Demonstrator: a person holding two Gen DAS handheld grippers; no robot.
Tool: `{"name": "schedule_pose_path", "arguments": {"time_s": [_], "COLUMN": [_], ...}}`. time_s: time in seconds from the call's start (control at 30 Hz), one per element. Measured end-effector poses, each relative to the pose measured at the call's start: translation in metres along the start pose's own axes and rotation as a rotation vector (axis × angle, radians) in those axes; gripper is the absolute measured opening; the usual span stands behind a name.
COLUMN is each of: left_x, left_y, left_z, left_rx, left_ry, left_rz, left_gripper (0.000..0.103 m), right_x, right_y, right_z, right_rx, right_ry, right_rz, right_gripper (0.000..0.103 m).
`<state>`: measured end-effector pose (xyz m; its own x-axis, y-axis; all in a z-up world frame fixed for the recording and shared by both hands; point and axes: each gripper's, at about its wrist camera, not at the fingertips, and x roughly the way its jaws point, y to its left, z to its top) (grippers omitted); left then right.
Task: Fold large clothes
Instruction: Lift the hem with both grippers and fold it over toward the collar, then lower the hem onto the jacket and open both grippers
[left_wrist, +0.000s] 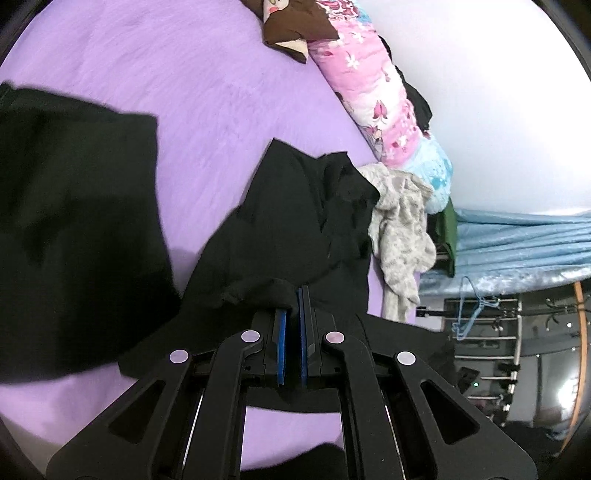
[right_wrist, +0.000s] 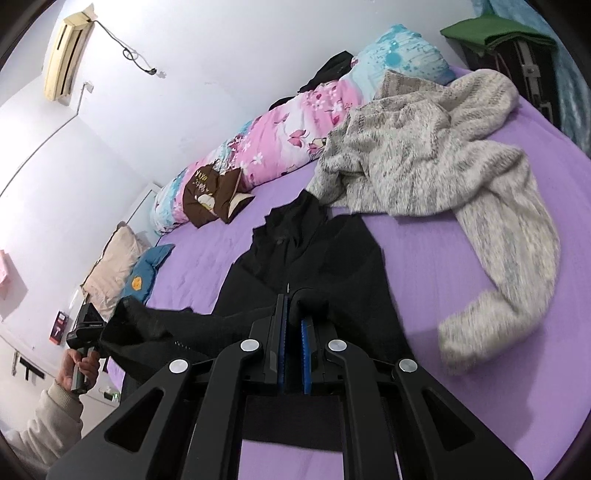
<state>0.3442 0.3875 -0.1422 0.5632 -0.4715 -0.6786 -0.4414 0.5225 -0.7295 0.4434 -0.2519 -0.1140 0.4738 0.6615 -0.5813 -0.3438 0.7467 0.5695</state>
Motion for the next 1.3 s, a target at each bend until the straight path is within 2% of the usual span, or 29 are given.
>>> {"name": "schedule_pose_path", "arguments": {"time_s": [0.17,0.33,0.43,0.57,0.77,0.87,0.97,1.07,1.17,1.2,1.23,1.27,1.3], "left_x": [0.030,0.067,0.095,0.140,0.179,0.184,0.187,0.178,0.162,0.156,0.144,0.131,0.115], "left_y": [-0.010,-0.024,-0.020,0.000,0.038,0.055,0.058,0.058,0.049,0.046,0.040,0.035,0.027], "left_z": [0.045,0.099,0.131,0.162,0.182,0.186,0.186,0.184,0.184,0.185,0.187,0.188,0.189], "left_rx": [0.011,0.018,-0.019,-0.089,-0.157,-0.188,-0.166,-0.181,-0.156,-0.148,-0.135,-0.121,-0.097], "left_ry": [-0.010,-0.028,-0.024,0.003,0.020,0.027,0.036,0.027,0.008,-0.006,-0.038,-0.079,-0.134], "left_rz": [0.027,0.019,0.025,0.080,0.116,0.103,0.104,0.071,0.061,0.056,0.039,0.037,0.053], "left_gripper": [0.004,0.004,0.004,0.004,0.004,0.006,0.010,0.013,0.025,0.041,0.069,0.078,0.081], "right_x": [0.035,0.074,0.104,0.156,0.209,0.224,0.235,0.234,0.221,0.213,0.206,0.197,0.191], "right_y": [-0.011,-0.028,-0.042,-0.064,-0.088,-0.096,-0.101,-0.104,-0.102,-0.098,-0.095,-0.091,-0.089], "right_z": [0.035,0.069,0.088,0.100,0.102,0.104,0.102,0.099,0.098,0.099,0.101,0.103,0.106], "right_rx": [-0.030,-0.040,-0.030,-0.006,0.045,0.049,0.067,0.109,0.158,0.146,0.139,0.131,0.121], "right_ry": [0.003,0.008,0.025,0.074,0.107,0.124,0.135,0.105,0.054,0.023,-0.005,-0.037,-0.047], "right_rz": [-0.026,-0.071,-0.098,-0.154,-0.193,-0.216,-0.235,-0.219,-0.176,-0.189,-0.201,-0.206,-0.197], "right_gripper": [0.006,0.006,0.006,0.006,0.006,0.006,0.007,0.012,0.028,0.052,0.073,0.074,0.074]}}
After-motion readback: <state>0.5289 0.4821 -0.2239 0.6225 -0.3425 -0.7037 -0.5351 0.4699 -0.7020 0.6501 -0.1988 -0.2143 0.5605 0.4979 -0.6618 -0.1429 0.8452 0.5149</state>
